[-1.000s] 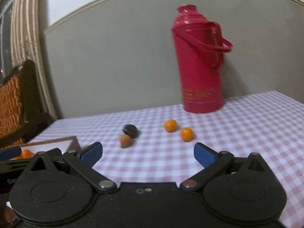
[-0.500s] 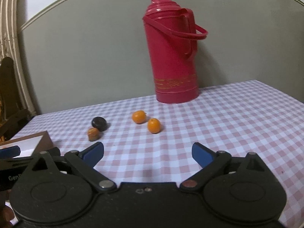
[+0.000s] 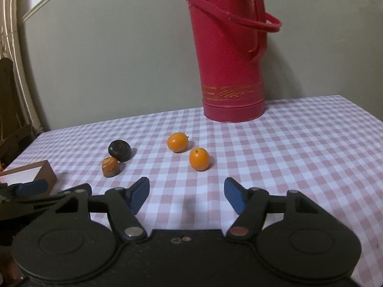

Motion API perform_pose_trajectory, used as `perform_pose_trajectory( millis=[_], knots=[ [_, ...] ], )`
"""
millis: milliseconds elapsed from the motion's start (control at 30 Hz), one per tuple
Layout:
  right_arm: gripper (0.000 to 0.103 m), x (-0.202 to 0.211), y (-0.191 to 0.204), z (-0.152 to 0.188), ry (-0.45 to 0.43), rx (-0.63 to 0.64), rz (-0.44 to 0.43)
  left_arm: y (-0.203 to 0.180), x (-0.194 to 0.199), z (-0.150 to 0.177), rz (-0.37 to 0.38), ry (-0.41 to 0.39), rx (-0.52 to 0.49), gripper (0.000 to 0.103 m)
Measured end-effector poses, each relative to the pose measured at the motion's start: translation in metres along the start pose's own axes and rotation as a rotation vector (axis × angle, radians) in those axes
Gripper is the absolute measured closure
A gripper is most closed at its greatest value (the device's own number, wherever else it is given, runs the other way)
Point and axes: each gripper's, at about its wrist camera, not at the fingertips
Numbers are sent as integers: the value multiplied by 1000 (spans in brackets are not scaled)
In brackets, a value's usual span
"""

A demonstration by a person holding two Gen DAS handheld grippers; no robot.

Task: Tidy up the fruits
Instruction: 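Withdraw both open tools from the box toward the remaining fruits, then grasp the orange fruit chunk with the left tool while the right tool grasps a kumquat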

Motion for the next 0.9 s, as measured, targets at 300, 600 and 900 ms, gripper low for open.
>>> perform_pose_trajectory(
  millis=[300,600,900],
  knots=[
    [48,-38,-14,-8,60,-20,4,-8,-35,-9,22,53,18,42],
    [48,-54,-24,-16,66,-27,12,-19,-49,-11,22,56,16,42],
    [48,-70,-32,-21,83,-22,24,-22,-59,-13,22,61,20,42]
  ],
)
Point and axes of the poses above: each gripper's, at about its wrist camera, not at the fingertips, and x roughly against the way its jaws point, y to its left, z to its underside, and after that the axes turned 14 degrees about -z, right-handed
